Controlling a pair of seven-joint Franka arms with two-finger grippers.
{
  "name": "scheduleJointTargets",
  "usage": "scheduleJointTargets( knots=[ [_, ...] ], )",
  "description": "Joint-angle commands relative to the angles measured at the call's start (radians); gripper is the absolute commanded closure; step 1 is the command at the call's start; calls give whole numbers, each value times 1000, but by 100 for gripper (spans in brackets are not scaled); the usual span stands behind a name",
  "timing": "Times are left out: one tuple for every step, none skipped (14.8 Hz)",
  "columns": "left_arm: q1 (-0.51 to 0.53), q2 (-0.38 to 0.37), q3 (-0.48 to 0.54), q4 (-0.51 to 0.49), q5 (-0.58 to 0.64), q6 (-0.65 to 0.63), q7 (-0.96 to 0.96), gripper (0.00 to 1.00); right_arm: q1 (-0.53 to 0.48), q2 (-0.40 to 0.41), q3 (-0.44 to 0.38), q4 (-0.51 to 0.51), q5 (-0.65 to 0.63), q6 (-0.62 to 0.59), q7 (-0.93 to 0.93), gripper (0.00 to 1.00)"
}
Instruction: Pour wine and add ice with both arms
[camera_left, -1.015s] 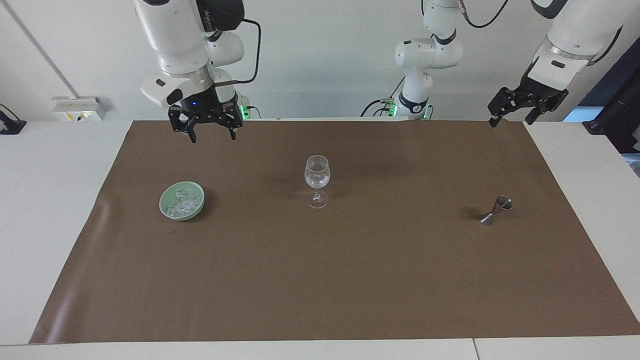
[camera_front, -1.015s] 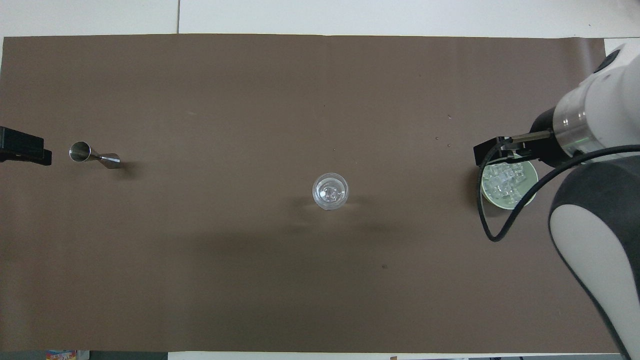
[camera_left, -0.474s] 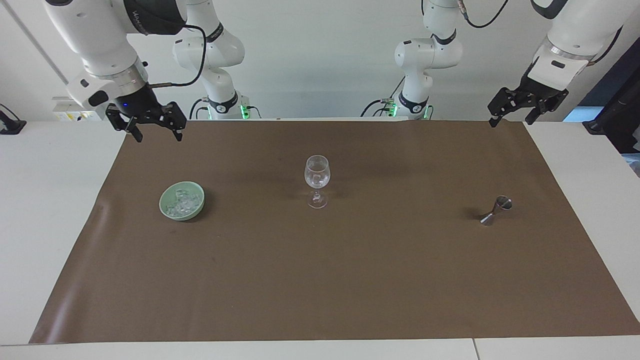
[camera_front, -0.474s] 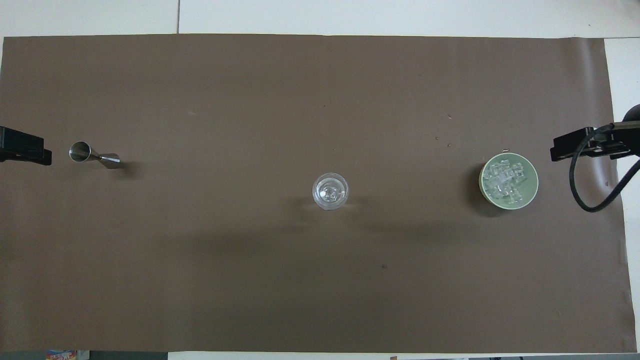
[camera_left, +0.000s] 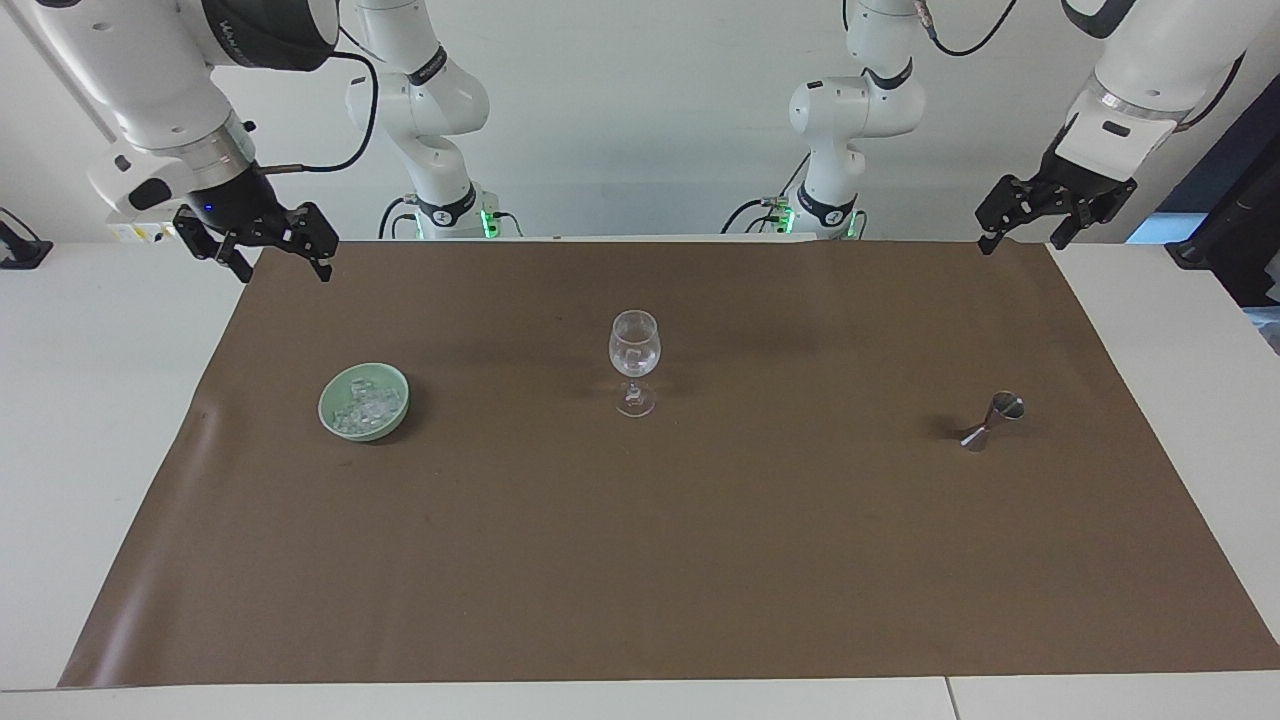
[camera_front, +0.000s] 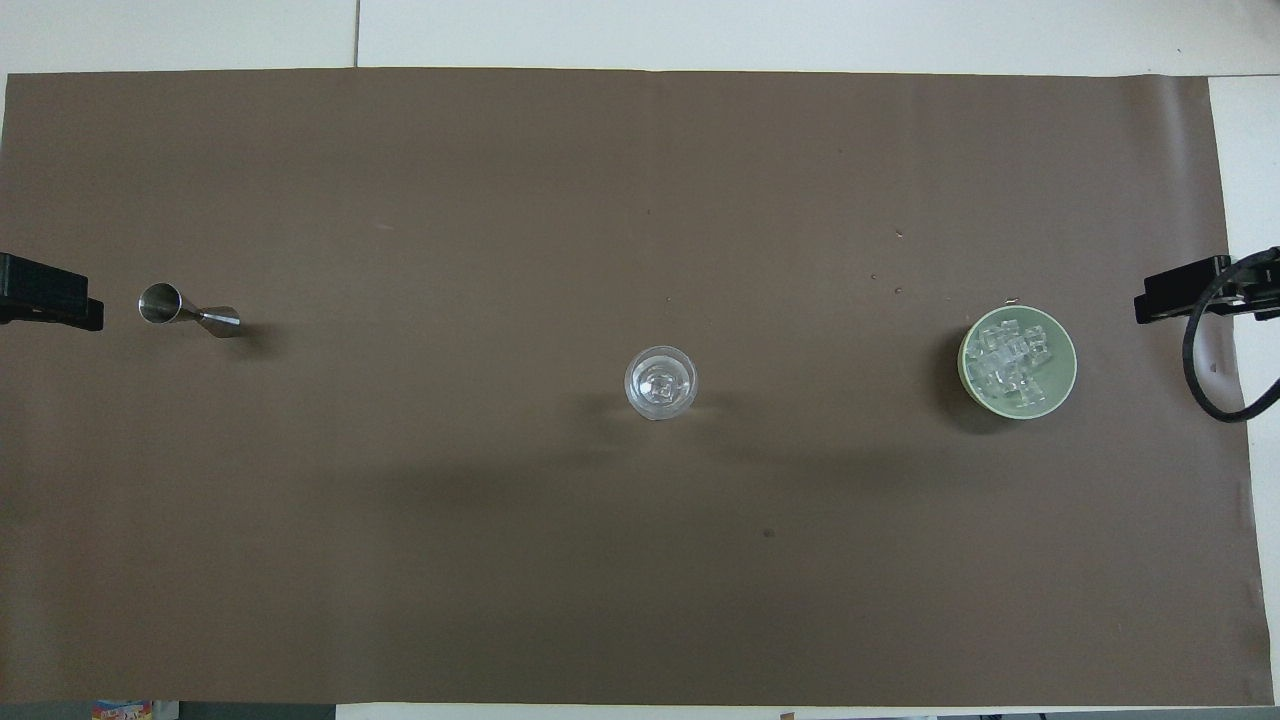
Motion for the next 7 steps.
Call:
scheduleJointTargets(
  knots=[
    [-10, -18, 9, -26, 10, 13, 12, 0, -15, -64, 12, -70, -21, -5, -40, 0],
    [-12, -18, 7, -26, 10, 11, 12, 0, -15, -62, 14, -72, -25, -2, -39, 0],
    [-10, -19, 7, -27, 10, 11, 13, 0, -15, -58, 29, -64, -27, 2, -37, 0],
    [-10, -19, 7, -30, 10, 11, 12, 0, -15, -55, 42, -60, -28, 18, -37, 0],
    [-10, -21, 7, -36, 10, 11, 12, 0, -14, -55, 42, -61, -27, 36, -40, 0],
    [-9, -27, 9, -41, 10, 11, 13, 0, -7, -59, 34, -67, -28, 42, -46, 0],
    [-9, -30, 9, -53, 10, 13, 13, 0, -3, -61, 31, -69, -28, 38, -46, 0]
  ],
)
